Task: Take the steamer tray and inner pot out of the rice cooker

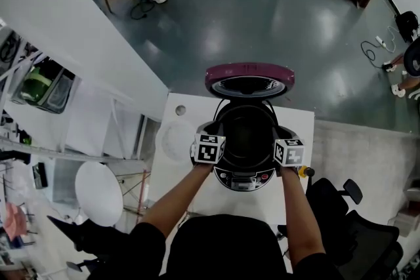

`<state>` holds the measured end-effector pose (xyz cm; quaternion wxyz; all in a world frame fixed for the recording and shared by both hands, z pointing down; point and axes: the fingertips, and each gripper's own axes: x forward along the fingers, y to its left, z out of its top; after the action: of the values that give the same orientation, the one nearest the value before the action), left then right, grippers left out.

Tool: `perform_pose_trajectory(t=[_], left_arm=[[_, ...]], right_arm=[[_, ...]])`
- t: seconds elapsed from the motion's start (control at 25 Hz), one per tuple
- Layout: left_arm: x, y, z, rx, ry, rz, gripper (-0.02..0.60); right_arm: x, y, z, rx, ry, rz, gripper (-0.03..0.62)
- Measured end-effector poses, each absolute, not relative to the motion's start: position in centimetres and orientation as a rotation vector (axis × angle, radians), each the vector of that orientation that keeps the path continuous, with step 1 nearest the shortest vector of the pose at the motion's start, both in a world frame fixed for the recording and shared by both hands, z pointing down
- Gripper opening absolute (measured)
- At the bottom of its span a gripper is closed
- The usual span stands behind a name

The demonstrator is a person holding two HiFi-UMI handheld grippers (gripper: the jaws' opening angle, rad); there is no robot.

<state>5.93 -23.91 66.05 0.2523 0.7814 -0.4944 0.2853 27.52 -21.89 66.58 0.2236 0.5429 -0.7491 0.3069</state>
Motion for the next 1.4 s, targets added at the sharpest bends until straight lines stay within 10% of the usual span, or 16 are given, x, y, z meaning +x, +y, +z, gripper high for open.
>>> perform_pose_trajectory(t=[0.68,1.4], left_arm=[[6.5,-24.1,65.4,2.206,-1.360,0.738,0.029],[5.6,-22.8,65.3,2.141,-1.363,0.616,0.028]], right_arm=[[26.8,-21.8,67.7,1.368,-2.010,0.722,0.101],[27.2,-22.3,66.5,1.457,-2.028,0.624,0.034]])
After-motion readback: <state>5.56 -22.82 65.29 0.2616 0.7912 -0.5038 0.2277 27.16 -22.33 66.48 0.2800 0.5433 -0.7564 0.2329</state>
